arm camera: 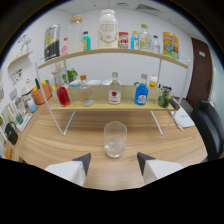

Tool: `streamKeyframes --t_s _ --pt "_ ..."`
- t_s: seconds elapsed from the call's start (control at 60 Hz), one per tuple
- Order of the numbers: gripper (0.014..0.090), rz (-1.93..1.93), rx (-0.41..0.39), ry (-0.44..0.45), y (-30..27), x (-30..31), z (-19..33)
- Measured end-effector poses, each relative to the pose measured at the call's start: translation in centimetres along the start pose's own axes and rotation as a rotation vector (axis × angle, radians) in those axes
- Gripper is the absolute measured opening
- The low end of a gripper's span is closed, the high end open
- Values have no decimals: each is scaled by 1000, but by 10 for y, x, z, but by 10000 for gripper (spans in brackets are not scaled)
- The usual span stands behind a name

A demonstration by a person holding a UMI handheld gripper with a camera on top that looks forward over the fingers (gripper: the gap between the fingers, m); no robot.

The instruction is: Make me a cup of Vodka Sunrise.

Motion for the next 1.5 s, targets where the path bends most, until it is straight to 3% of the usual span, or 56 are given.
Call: streamKeyframes --t_s 0.333,0.667,1.033,1.267,1.333,1.483,1.5 --pt "857 12 51 29 14 -28 -21" --pt "852 35 303 -47 -40 -135 -7" --pt "839 1 452 -89 -131 -180 65" --pt "708 -10 456 -89 -157 -187 116" --pt "625 -21 449 -77 -160 -187 125" --pt "362 -13 456 -35 -169 -179 131" --pt "362 -14 456 -30 -170 -178 131"
